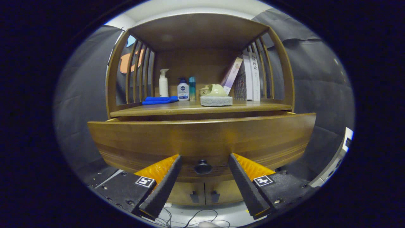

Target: Pull open the drawer, take out the items inside it, and place them on the countertop above the cabinet.

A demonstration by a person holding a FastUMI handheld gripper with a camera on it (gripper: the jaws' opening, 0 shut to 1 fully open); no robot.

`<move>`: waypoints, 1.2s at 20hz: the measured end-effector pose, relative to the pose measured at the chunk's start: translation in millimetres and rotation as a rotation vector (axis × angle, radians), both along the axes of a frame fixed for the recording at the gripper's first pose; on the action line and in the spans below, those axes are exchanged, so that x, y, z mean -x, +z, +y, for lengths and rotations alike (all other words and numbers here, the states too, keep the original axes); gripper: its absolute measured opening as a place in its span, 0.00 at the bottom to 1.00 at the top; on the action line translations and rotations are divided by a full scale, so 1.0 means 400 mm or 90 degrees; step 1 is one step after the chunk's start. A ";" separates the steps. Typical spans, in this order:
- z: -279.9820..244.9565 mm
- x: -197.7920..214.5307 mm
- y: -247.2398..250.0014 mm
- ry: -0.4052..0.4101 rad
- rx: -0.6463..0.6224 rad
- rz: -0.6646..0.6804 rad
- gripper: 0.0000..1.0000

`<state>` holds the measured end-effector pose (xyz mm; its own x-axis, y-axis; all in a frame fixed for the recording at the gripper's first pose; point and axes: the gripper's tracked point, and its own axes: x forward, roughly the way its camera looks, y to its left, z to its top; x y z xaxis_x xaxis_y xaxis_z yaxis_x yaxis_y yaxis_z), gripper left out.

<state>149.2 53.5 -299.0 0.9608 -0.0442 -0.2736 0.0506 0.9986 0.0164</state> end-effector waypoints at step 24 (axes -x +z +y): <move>-0.001 -0.149 0.014 -0.003 0.018 0.000 0.99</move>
